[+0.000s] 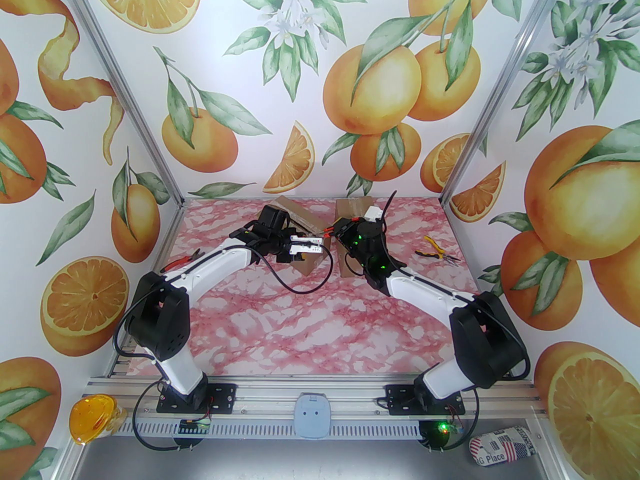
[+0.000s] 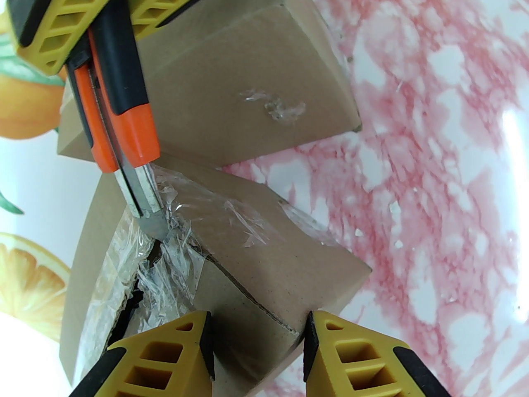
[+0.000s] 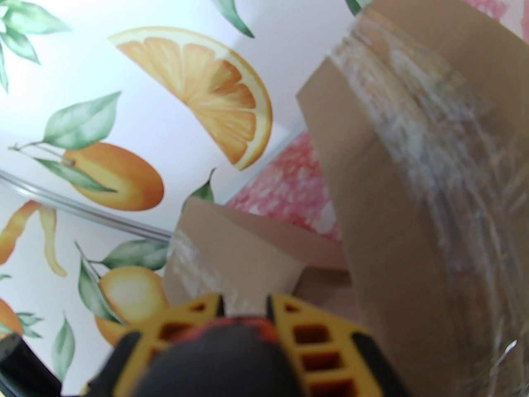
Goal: Unpack the express box
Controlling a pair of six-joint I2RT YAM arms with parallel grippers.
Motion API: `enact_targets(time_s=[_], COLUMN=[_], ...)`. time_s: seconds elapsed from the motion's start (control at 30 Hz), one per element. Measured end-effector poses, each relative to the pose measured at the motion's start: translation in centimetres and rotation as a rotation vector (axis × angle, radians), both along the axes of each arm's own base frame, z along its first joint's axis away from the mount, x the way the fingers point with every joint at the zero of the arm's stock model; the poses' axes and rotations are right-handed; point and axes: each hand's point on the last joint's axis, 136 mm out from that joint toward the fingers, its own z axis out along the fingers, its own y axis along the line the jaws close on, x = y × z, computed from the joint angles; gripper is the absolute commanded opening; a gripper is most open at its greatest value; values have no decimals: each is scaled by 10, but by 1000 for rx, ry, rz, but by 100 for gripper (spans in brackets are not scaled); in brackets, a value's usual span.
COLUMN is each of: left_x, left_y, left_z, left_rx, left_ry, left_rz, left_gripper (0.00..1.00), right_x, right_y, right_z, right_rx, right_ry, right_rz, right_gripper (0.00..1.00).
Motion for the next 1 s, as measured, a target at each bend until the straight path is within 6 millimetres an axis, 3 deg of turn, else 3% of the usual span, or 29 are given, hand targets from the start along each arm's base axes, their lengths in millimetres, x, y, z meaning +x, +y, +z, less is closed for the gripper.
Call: enact_targets(time_s=[0.37,0.47,0.6,0.77,0.87,1.0], left_x=[-2,-2,2,16,22,24], left_y=[-8,-10,-11,-10,-9,-10], left_z=[2,3,5,6,2,2], left_rx=[-69,-89,-117,-131,-113,-81], left_ry=[69,91,104,65,37,6], left_rz=[71,95,143,195,198,160], left_gripper=[37,41,55,67,68,68], right_x=[-9,-11,-12,-19,-25,-25], right_y=[-12,-14,-14,1,14,14], right_z=[-4,-5,-8,-11,-15,-17], right_rx=[41,66,107,161,183,191], right_ry=[67,89,114,155,181,188], right_rz=[-80,-96,-106,-49,-7,-11], right_gripper=[0,0,0,0,0,0])
